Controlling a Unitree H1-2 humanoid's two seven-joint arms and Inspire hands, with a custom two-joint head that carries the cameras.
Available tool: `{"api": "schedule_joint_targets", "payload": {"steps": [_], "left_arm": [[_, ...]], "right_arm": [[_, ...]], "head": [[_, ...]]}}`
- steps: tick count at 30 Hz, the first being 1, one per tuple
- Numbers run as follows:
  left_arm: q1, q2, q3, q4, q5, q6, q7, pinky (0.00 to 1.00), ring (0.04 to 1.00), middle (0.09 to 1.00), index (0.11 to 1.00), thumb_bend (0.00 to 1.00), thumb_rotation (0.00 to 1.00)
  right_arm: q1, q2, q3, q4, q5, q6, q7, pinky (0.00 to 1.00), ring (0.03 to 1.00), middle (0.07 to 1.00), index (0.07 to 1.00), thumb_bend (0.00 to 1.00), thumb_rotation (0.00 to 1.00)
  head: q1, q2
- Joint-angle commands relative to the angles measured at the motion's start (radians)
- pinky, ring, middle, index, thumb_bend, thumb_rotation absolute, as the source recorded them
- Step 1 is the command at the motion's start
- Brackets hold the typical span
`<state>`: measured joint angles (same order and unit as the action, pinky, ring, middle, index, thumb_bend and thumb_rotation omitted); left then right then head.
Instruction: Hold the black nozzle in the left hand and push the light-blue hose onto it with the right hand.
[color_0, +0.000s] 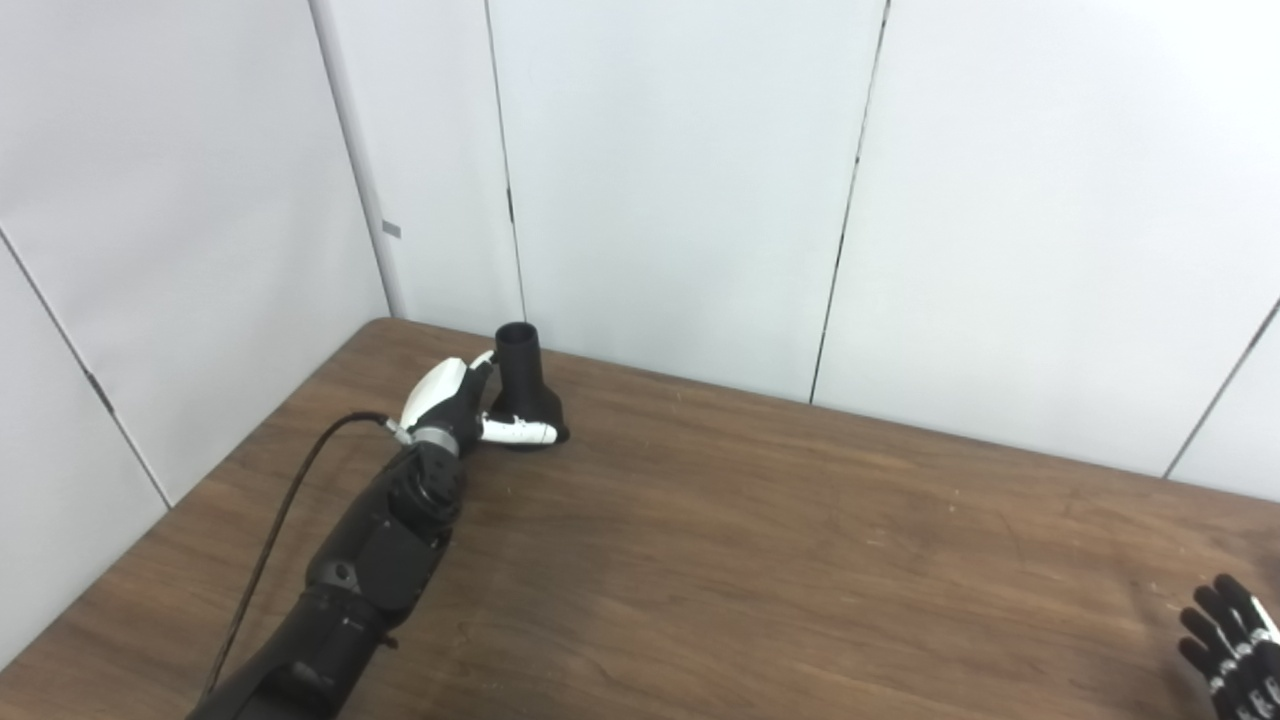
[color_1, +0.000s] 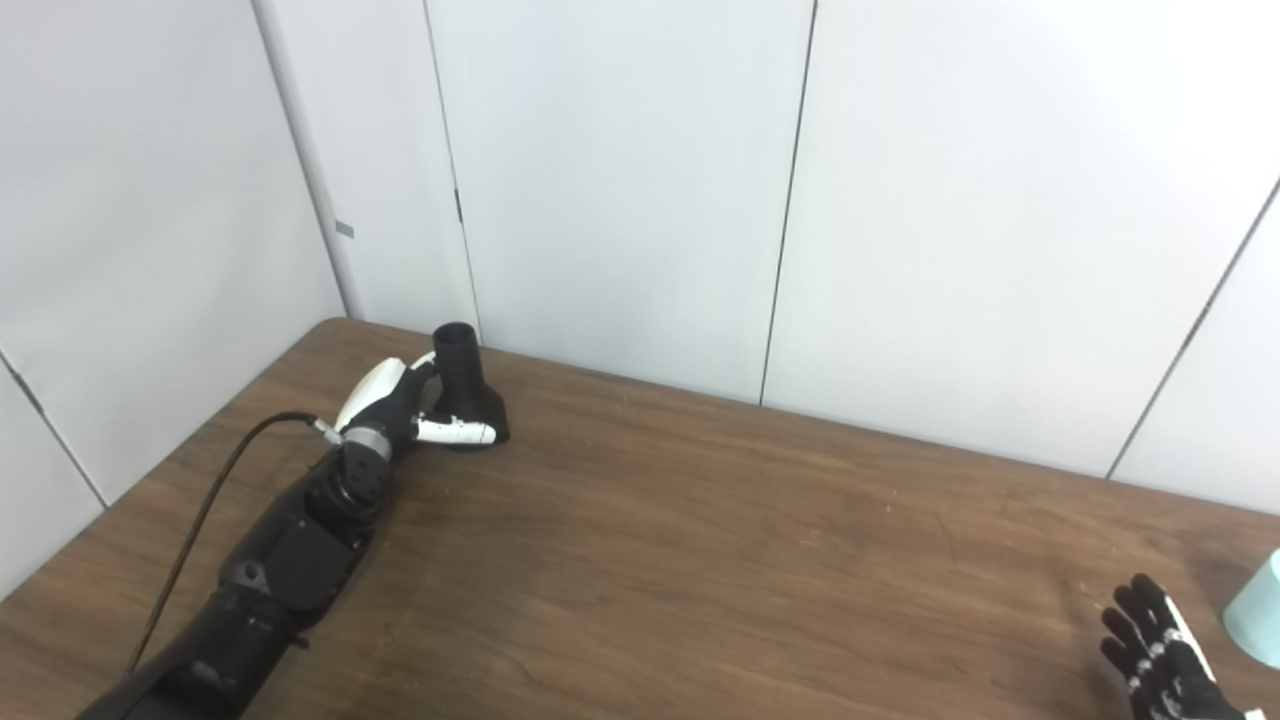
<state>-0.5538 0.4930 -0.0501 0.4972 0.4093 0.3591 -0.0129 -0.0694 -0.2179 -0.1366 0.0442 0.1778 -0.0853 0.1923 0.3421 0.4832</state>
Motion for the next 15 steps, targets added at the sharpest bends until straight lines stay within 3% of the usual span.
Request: {"api": "schedule_joint_targets", "payload": {"steps": [1,15], "left_arm": [[-0.047,0.015,-0.010,-0.008,-0.014,-0.013,-0.023,1.00,0.996,0.935,0.893,1.00,0.37],[-0.042,0.067,-0.143,-0.009,0.109,-0.035,-0.026,1.00,0.977,0.902,0.846,1.00,0.33]], "right_arm": [[0.012,0.020,0.011,0.009,0.006,-0.003,-0.006,0.94,0.948,0.956,0.967,0.62,1.00],[0.008,0.016,0.008,-0.002,0.010,0.016,-0.009,0.94,0.937,0.949,0.968,0.62,1.00]], "head": [[0.001,0.001],[0.005,0.014]]}}
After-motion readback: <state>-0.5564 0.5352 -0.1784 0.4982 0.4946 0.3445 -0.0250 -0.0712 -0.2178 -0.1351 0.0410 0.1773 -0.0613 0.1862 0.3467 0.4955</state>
